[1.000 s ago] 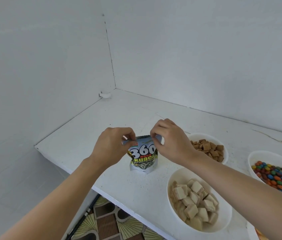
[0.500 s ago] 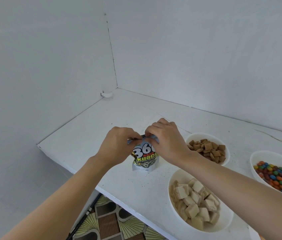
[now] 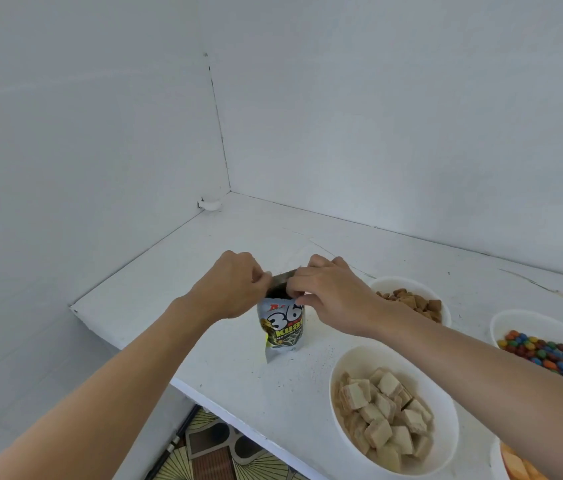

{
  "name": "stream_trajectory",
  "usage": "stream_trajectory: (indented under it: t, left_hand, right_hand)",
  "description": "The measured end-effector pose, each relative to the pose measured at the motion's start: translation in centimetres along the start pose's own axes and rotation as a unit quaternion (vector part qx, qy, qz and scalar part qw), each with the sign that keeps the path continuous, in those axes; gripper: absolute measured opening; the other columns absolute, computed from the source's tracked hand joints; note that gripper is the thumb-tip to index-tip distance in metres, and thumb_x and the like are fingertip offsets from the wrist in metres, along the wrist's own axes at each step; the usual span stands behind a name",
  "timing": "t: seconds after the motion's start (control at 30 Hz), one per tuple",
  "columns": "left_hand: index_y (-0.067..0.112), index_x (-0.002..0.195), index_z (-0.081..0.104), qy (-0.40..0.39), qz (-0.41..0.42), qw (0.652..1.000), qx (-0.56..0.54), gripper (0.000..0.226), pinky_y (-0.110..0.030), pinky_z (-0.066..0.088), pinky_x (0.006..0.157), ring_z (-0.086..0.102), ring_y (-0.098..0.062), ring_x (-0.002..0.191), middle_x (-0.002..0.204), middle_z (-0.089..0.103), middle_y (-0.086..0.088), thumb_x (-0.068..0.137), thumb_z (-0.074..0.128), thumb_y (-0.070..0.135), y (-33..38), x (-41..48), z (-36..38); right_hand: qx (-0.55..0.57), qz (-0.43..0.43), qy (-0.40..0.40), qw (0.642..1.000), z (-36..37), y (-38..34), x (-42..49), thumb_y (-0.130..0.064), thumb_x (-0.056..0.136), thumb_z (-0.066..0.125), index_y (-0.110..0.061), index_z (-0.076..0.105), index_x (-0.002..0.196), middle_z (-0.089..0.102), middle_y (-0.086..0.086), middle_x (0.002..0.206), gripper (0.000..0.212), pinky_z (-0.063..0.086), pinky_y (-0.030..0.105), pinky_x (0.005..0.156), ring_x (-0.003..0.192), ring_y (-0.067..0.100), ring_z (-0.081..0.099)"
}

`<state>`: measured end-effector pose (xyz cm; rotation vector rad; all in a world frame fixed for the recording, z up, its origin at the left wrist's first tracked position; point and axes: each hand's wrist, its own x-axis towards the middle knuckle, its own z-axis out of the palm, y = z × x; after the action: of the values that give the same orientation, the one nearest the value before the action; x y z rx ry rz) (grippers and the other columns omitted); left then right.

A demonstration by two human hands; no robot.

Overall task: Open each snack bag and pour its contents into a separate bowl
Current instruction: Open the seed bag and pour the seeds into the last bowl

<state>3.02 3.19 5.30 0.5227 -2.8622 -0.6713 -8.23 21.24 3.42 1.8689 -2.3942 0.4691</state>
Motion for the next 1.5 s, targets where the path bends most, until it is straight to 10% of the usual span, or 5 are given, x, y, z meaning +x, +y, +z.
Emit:
stream_trajectory:
  t: [0.13, 0.37, 0.6, 0.97, 1.5]
  left_hand:
    - [0.013, 0.050, 0.030, 0.022, 0.013, 0.999, 0.035, 0.051, -0.031, 0.019, 0.047, 0.019, -0.020, 0.052, 0.051, 0.026, -0.006, 0.093, 0.054, 0.028, -0.7, 0.4, -0.8]
    - [0.027, 0.089, 0.075, -0.054, 0.164, 0.983, 0.066, 0.044, -0.023, 0.046, 0.068, 0.060, -0.006, 0.078, 0.081, 0.063, 0.012, 0.100, 0.045, 0.057, -0.5, -0.1, -0.2]
    - [0.008, 0.076, 0.066, -0.081, 0.156, 0.973, 0.148, 0.100, -0.042, 0.048, 0.070, 0.060, -0.027, 0.072, 0.073, 0.065, -0.011, 0.082, 0.012, 0.092, -1.9, 0.5, -0.5]
    - [0.032, 0.100, 0.071, -0.056, 0.278, 0.938, 0.200, 0.026, -0.033, 0.040, 0.085, 0.056, -0.008, 0.091, 0.097, 0.065, 0.019, 0.101, 0.051, 0.050, -1.7, 0.1, -1.4]
    - [0.032, 0.099, 0.064, 0.043, 0.054, 0.985, 0.157, 0.059, -0.042, 0.036, 0.097, 0.059, -0.007, 0.090, 0.093, 0.062, 0.016, 0.084, 0.035, 0.082, -2.2, -1.2, 1.2]
  right_hand:
    - [-0.024, -0.009, -0.025, 0.999, -0.9, 0.9, -0.6, -0.020, 0.103, 0.047, -0.025, 0.055, 0.097, 0.061, -0.010, 0.086, 0.010, 0.037, 0.039, 0.082, 0.092, 0.016, 0.042]
    - [-0.015, -0.021, 0.016, 1.000, 0.1, 0.5, -1.3, -0.032, 0.098, 0.055, -0.029, 0.063, 0.102, 0.049, -0.017, 0.091, 0.009, 0.038, 0.035, 0.075, 0.090, 0.011, 0.038]
    - [-0.006, -0.029, -0.035, 0.999, -0.5, 1.3, -1.5, -0.022, 0.102, 0.050, -0.022, 0.057, 0.086, 0.053, -0.011, 0.079, 0.018, 0.037, 0.035, 0.072, 0.084, 0.014, 0.042]
    - [-0.030, -0.021, 0.020, 0.999, -0.3, 2.1, -1.8, -0.039, 0.100, 0.047, -0.031, 0.061, 0.109, 0.060, -0.013, 0.101, 0.019, 0.041, 0.034, 0.075, 0.098, 0.015, 0.047]
    - [-0.083, -0.017, 0.090, 0.992, 0.8, 0.2, -0.8, -0.025, 0.100, 0.051, -0.022, 0.067, 0.094, 0.063, -0.007, 0.089, 0.017, 0.045, 0.040, 0.068, 0.088, 0.022, 0.052]
